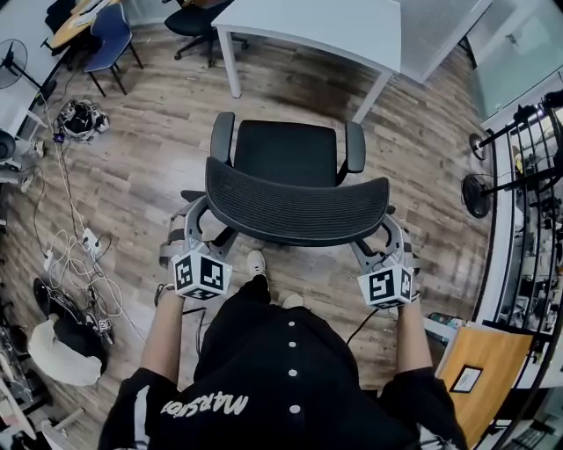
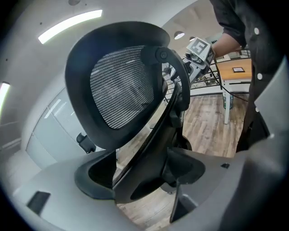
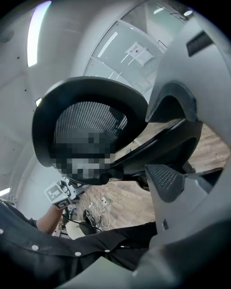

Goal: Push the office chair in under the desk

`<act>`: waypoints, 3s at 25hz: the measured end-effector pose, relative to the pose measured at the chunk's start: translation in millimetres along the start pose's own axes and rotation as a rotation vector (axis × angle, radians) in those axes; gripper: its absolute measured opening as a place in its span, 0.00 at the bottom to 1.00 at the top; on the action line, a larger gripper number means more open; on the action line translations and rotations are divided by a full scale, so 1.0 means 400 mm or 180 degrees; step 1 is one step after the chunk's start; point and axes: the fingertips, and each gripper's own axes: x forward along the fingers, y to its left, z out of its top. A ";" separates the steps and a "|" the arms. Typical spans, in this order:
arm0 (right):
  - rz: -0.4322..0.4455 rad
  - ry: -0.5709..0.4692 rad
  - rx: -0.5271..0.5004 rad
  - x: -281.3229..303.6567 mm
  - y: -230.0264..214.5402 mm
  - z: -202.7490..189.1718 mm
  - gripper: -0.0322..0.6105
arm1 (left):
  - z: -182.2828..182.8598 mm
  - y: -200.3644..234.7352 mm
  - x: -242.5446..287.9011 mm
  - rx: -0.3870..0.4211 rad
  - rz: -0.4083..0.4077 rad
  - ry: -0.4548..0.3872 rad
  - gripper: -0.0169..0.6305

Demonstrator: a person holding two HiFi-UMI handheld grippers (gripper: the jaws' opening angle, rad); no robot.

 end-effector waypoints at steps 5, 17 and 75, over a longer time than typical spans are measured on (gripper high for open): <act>0.0052 0.0105 -0.0205 0.027 0.005 -0.015 0.50 | -0.014 -0.007 0.034 0.0175 -0.0092 0.0095 0.58; 0.0132 0.0320 -0.0672 0.079 -0.006 -0.058 0.51 | -0.036 -0.013 0.067 0.0695 -0.0147 0.0191 0.58; 0.0055 0.0743 -0.0715 0.273 -0.103 -0.035 0.47 | -0.069 0.211 0.288 0.1077 -0.0069 0.0118 0.49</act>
